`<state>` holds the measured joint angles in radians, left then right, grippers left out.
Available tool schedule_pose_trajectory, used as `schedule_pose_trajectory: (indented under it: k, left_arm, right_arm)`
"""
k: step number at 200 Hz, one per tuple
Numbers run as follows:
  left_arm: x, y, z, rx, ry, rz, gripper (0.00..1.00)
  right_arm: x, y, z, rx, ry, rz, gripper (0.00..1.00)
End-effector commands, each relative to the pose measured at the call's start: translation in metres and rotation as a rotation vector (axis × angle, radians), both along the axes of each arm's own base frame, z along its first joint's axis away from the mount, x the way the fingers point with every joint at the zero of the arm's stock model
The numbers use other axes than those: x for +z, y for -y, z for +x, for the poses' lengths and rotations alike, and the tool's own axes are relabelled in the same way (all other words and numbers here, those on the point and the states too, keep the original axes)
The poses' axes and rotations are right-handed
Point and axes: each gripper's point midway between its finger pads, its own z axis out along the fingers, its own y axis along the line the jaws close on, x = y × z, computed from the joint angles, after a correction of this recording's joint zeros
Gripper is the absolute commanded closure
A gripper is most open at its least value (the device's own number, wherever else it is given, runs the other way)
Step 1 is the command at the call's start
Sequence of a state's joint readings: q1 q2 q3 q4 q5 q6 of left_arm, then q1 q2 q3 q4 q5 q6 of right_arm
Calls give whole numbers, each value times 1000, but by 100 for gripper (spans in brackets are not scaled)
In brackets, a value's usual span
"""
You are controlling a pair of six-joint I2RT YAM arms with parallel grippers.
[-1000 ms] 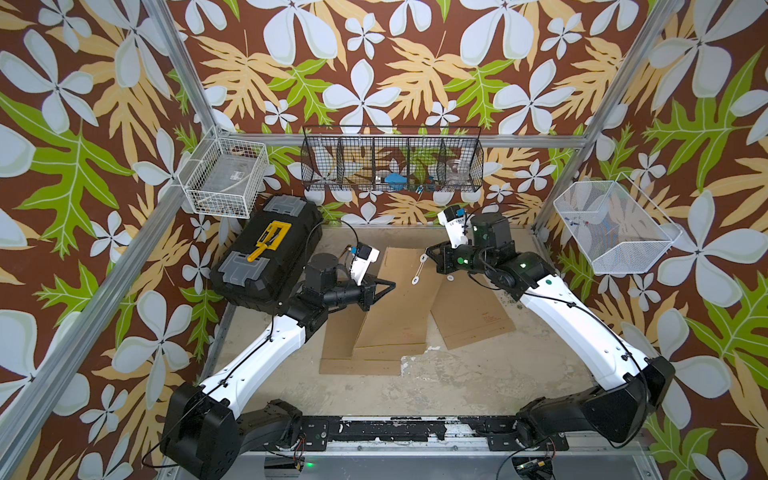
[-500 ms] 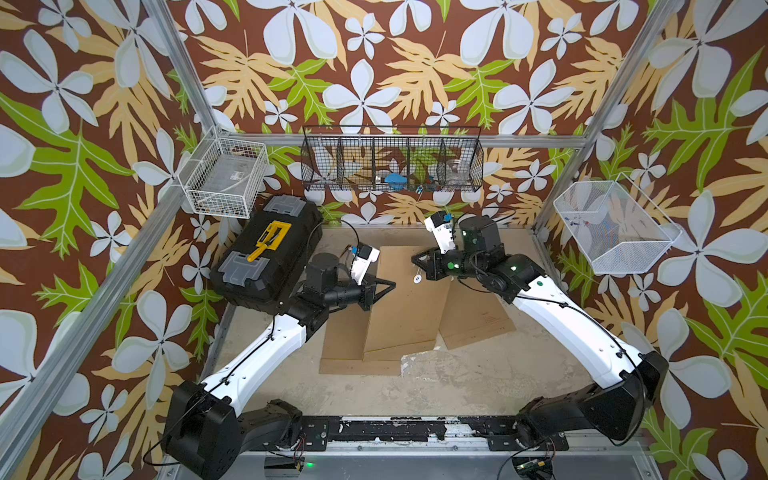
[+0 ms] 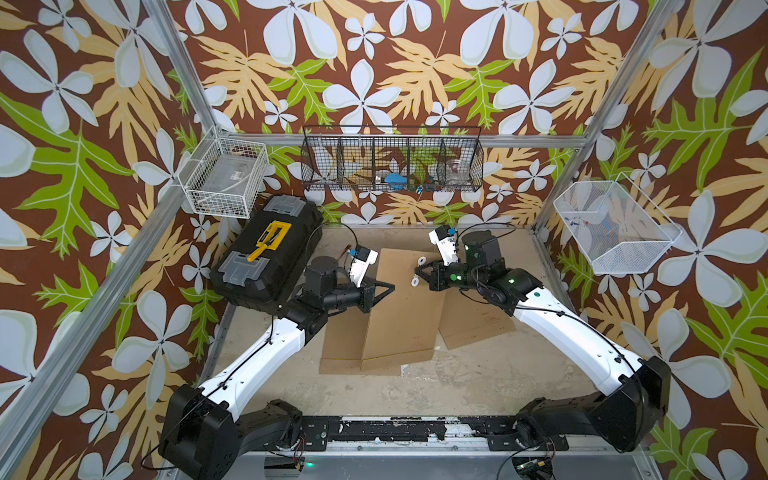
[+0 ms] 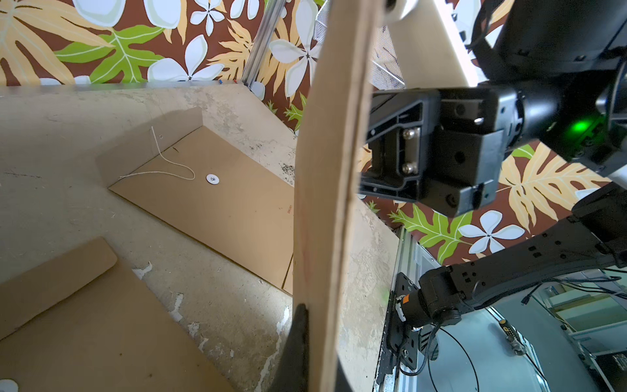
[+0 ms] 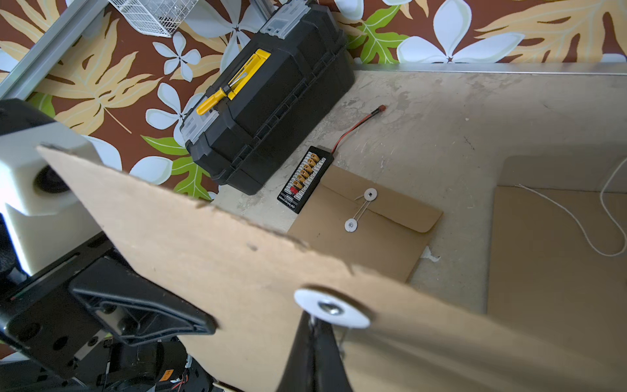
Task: Close the mouth of the file bag
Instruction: Close the file bag, then place the file bag at the center of the board.
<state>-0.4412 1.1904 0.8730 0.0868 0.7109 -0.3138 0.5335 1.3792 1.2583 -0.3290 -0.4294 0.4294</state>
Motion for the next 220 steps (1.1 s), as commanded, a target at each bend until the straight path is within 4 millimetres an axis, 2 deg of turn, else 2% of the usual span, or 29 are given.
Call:
schedule_pose_trajectory:
  k: [1, 48, 113, 136, 151, 176, 188, 205, 220]
  left_arm:
    - [15, 0, 4, 10, 58, -34, 100]
    - [20, 0, 4, 15, 64, -44, 100]
    - [26, -22, 17, 104, 55, -70, 100]
    - [25, -28, 22, 131, 42, -61, 100]
    - [26, -40, 30, 191, 23, -51, 100]
    - [36, -70, 44, 312, -15, -71, 100]
    - [39, -85, 51, 379, -34, -68, 100]
    - [40, -101, 58, 458, -56, -50, 100]
    - [41, -104, 60, 476, -61, -31, 100]
  right_arm:
    - [-1, 4, -2, 3, -5, 4, 100]
    - [-8, 6, -3, 4, -13, 1, 99]
    - [-13, 20, -10, 4, -17, -4, 77]
    - [-21, 36, -8, -35, -31, -11, 69]
    - [-44, 56, 2, -120, -55, -57, 66]
    - [-126, 105, 16, -341, -133, -314, 64]
    - [-155, 124, 20, -448, -182, -394, 64]
    - [-180, 136, 25, -525, -236, -434, 63]
    - [-199, 141, 29, -562, -275, -469, 63]
